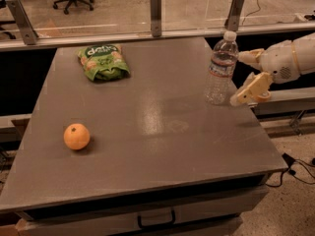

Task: Move water bottle near orange

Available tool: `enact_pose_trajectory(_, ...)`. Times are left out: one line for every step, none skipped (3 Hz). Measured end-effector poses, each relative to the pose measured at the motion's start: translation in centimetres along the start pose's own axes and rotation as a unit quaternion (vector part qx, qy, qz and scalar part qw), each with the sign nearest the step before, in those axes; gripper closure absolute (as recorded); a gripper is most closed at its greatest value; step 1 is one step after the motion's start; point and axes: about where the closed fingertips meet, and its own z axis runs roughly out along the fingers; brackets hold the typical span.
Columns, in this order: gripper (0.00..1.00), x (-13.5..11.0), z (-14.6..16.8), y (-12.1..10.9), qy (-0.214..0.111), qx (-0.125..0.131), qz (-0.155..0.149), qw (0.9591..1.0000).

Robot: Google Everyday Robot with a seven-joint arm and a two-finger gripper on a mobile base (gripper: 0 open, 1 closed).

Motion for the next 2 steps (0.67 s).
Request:
enact_pose_trajectory(0.00, -1.2, 2.2, -0.6, -0.055, -0.022, 0.024, 0.9980)
enact_pose_trajectory(0.18, -2.0, 3.6, 0.2, -0.090, -0.060, 0.067, 0.9918)
